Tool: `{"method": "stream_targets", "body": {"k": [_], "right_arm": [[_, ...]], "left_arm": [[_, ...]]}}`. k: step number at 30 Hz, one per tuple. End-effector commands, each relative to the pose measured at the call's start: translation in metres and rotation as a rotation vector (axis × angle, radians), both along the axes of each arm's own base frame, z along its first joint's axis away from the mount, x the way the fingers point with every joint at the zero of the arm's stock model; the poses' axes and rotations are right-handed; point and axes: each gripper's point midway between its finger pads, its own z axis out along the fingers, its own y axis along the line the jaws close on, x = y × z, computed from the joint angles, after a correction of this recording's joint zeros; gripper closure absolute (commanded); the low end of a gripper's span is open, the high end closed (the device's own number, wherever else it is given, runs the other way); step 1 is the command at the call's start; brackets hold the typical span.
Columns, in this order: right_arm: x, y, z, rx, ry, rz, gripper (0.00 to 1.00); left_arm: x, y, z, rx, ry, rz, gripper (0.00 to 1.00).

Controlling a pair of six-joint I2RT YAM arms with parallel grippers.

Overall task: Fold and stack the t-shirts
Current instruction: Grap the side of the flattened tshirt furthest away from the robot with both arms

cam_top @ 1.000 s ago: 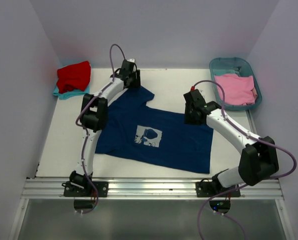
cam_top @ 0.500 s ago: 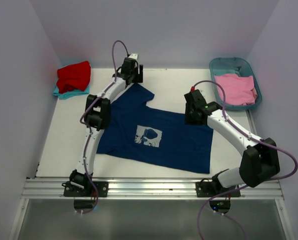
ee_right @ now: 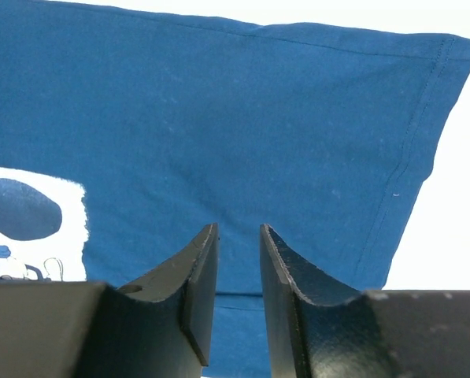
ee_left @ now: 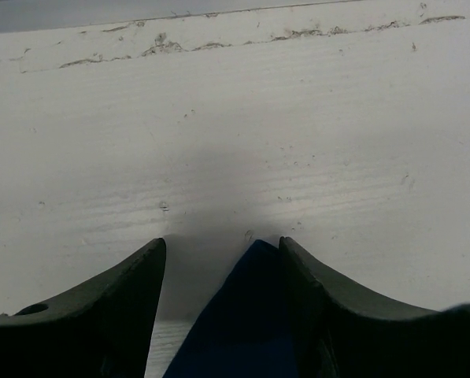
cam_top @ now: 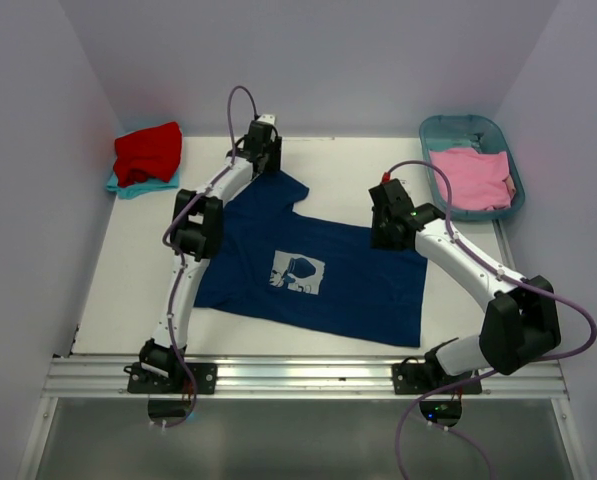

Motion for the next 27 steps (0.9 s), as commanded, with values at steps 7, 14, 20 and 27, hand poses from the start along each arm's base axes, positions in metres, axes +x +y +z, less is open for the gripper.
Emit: {"method": "stream_targets", "body": {"k": [7,14,20,27], "right_arm": [[0.001,0.001,0.008,0.028,-0.045,-0.004,0.76],[0.002,-0.004,0.009,0.011,-0.059,-0.037,1.00],[0.015,-0.026,0.024,-0.060,-0.150,-0.168,1.00],[0.039,-0.062,0.038,-0.141,-0.191,-0.364,0.71]], "left_arm": [[-0.027,0.004,-0.022,0.087,0.095,-0.029,0.48],[-0.039,0.004,-0.011,0.099,0.096,-0.018,1.00],[-0.041,0.017,0.025,0.126,0.040,0.019,1.00],[-0.052,0.032,0.098,0.124,-0.064,0.064,1.00]]}}
